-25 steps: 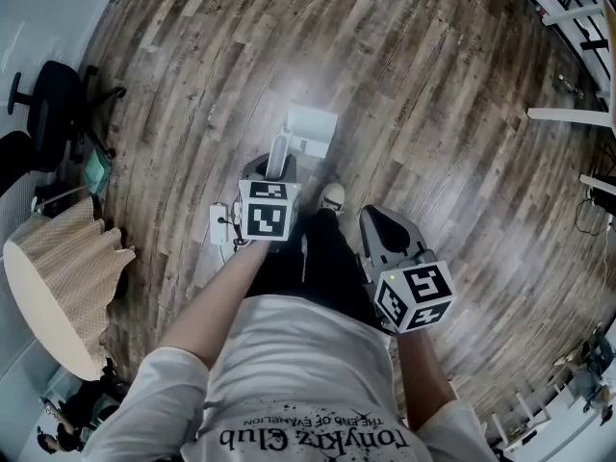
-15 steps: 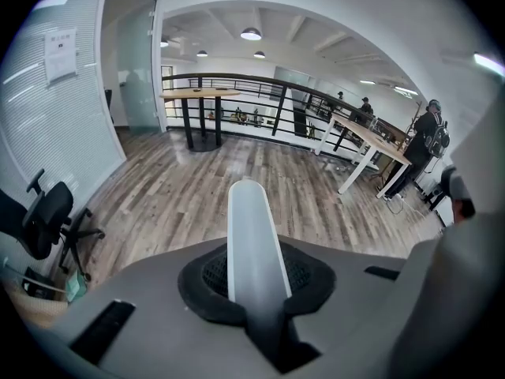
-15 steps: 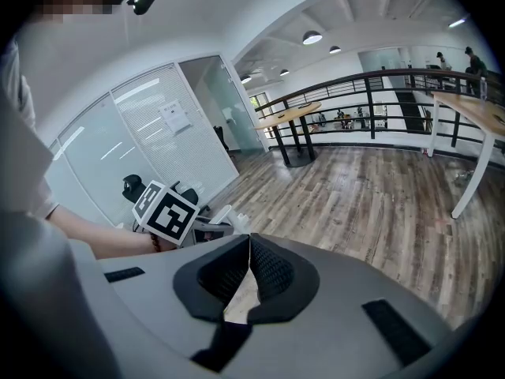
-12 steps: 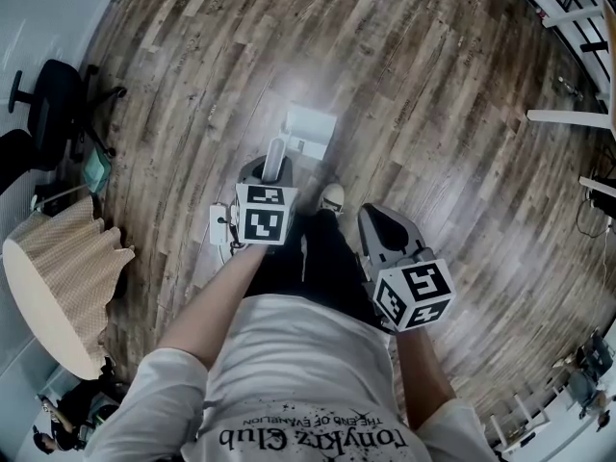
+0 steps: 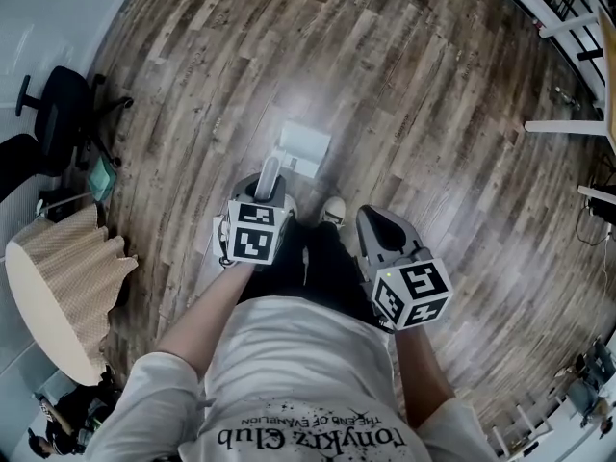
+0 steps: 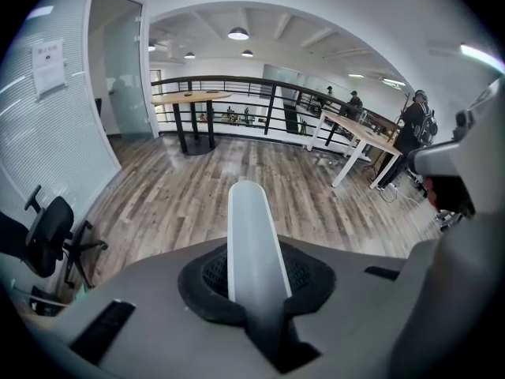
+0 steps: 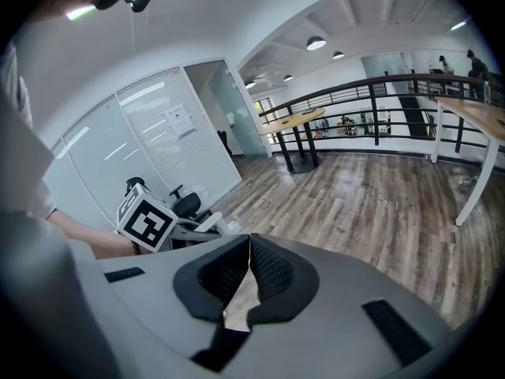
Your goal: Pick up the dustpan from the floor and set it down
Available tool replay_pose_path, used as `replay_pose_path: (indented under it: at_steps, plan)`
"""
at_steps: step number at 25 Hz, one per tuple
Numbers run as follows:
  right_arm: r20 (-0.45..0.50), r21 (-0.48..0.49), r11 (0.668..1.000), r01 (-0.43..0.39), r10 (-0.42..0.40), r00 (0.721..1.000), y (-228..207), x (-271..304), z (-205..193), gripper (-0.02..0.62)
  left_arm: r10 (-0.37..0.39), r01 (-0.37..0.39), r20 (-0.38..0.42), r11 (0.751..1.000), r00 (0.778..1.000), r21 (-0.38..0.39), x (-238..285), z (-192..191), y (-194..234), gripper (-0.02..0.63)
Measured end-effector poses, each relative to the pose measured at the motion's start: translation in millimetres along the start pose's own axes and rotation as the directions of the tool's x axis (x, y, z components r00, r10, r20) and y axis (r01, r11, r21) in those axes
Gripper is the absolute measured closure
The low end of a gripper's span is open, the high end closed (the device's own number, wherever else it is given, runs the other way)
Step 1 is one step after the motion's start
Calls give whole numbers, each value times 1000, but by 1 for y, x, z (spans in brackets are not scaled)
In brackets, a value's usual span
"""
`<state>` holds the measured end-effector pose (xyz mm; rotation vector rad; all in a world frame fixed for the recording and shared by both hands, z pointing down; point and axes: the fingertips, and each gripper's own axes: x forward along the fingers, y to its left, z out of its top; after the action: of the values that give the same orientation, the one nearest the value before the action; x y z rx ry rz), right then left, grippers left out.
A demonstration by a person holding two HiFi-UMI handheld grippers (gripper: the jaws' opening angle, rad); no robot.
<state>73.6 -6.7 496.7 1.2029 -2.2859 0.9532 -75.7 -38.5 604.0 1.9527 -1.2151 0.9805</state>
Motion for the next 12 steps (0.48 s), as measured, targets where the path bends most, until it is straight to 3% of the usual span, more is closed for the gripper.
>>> replay_pose_path:
  at_steps: [12]
  plan:
    - [55, -40, 999, -6, 8, 998, 15, -14, 29, 569, -66, 65, 1, 986, 998, 156, -72, 26, -9, 532]
